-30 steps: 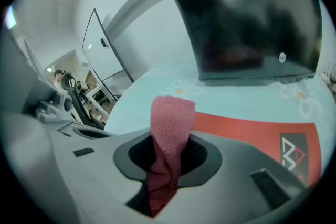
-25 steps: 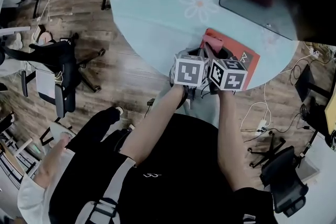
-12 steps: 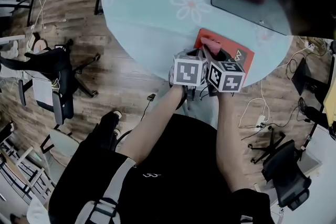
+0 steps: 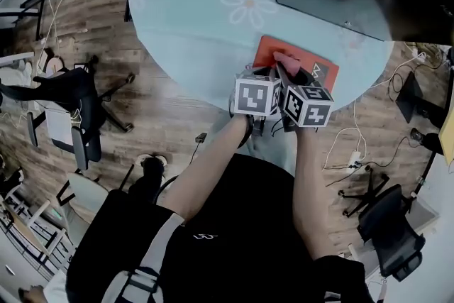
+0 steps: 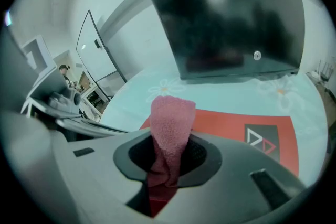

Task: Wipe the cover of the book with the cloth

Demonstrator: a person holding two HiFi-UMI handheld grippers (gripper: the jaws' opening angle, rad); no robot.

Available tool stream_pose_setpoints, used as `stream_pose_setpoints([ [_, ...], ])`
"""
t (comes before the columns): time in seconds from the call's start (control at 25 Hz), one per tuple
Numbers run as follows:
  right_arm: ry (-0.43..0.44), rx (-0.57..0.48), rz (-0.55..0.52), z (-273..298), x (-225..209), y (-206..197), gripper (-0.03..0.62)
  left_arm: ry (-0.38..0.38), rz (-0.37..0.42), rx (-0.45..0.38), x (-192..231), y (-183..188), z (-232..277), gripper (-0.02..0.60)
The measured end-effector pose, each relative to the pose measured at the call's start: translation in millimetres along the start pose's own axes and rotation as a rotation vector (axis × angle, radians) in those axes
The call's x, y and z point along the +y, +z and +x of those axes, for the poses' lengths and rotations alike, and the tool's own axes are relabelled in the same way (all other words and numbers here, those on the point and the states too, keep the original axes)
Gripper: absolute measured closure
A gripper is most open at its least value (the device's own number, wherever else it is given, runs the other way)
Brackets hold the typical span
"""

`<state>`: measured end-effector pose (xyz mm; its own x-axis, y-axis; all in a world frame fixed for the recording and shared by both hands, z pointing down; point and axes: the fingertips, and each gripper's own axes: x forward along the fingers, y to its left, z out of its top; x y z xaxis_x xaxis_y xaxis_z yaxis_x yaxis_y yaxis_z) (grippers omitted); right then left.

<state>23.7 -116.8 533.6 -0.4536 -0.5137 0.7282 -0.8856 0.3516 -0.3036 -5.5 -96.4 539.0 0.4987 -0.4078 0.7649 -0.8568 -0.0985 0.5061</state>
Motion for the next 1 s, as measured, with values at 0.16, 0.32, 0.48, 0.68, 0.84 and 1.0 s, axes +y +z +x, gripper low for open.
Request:
stream_pose_setpoints([
  [0.16,0.018,-0.001,0.023,-4,-5,-3,0.502,0.013,0.015,0.008,-6,-2,4,0.569],
  [0.32,0.026,-0.006,0.038,-9,-14,-5,0.503,0.026,0.035,0.003,-13,-2,10,0.569],
  [0.48,0.023,-0.015,0.048,-14,-23,-6,0.503,0.018,0.049,0.01,-23,-3,17,0.569],
  [0.68,0.011,-0.023,0.048,-24,-39,-8,0.503,0.018,0.062,0.023,-37,-6,22,0.569],
  [0.84,0.007,-0.027,0.064,-33,-51,-11,0.502,0.008,0.07,0.029,-52,-9,29,0.569],
  [1.0,0.0,-0.032,0.07,-41,-61,-13,0.502,-0.004,0.075,0.027,-65,-11,33,0.568],
])
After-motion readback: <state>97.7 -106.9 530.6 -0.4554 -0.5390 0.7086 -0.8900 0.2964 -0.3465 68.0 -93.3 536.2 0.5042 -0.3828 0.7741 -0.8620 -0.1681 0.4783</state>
